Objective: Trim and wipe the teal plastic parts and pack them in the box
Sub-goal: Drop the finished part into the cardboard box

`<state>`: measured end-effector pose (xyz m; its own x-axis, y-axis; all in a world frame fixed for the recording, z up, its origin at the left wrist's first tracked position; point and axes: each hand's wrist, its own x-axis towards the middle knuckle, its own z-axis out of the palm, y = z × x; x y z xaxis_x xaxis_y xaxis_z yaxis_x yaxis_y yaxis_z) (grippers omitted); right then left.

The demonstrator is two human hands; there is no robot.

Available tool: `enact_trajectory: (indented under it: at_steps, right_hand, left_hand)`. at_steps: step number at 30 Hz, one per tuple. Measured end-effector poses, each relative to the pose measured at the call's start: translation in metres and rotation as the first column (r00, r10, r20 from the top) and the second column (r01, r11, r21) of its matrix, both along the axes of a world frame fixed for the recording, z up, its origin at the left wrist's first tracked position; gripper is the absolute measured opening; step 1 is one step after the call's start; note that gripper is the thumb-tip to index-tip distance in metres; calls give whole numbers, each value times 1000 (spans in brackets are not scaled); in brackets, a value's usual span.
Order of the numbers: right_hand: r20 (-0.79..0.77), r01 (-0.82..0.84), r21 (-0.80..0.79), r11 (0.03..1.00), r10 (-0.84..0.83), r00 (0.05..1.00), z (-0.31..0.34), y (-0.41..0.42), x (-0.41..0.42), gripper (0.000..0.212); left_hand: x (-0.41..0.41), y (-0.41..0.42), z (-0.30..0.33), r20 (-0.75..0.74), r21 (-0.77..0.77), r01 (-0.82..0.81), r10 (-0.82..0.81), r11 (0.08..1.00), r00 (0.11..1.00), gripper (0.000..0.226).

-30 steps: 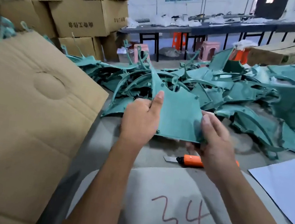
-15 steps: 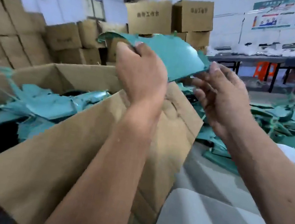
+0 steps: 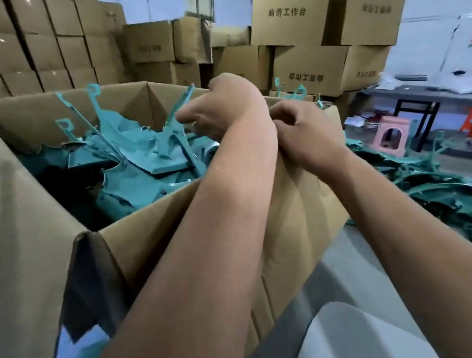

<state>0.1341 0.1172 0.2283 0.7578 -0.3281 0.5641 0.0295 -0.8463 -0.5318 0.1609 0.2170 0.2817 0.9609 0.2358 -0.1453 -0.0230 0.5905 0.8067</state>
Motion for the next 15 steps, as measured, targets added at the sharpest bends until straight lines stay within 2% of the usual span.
enact_trajectory:
  at_steps: [3,5,7,8,10,12,13,14,15]
  right_hand:
    - [112,-57,98,994,46,993,-5,0,-5,12]
    - [291,-106,175,979,51,955,-17,-1,-13,17]
    - [452,-81,273,959,-53,891,-38,-12,-27,18]
    - [466,-23,336,941,-146,873,-51,-21,-34,14]
    - [346,146,469,871,-333,877,-83,-47,-49,8]
    - [77,380,462,801,-463,883,-119,-83,-65,4]
    - [-99,523,335,784,-522,847,-137,-98,-75,5]
    - [-244,630,125,766,-592,768,-154,-114,-87,12]
    - [-338,668,-95,738,-656,676,-169,-128,-99,20]
  left_hand:
    - [-8,-8,-1,77,64,29,-34,997,996,30]
    - [-11,-17,-1,154,114,-5,-13,993,988,15]
    - [-22,-31,-3,320,201,-88,19,976,947,11]
    - [-30,-41,-7,416,231,-128,21,964,909,12]
    - [-48,-70,-25,560,295,-95,-92,951,823,15]
    - [-63,-108,-55,548,465,34,-318,885,774,14]
    - [-68,-126,-74,467,567,122,-440,815,767,14]
    - [-72,-146,-95,356,662,216,-554,718,752,14]
    - [-73,-162,-116,228,736,307,-648,603,727,12]
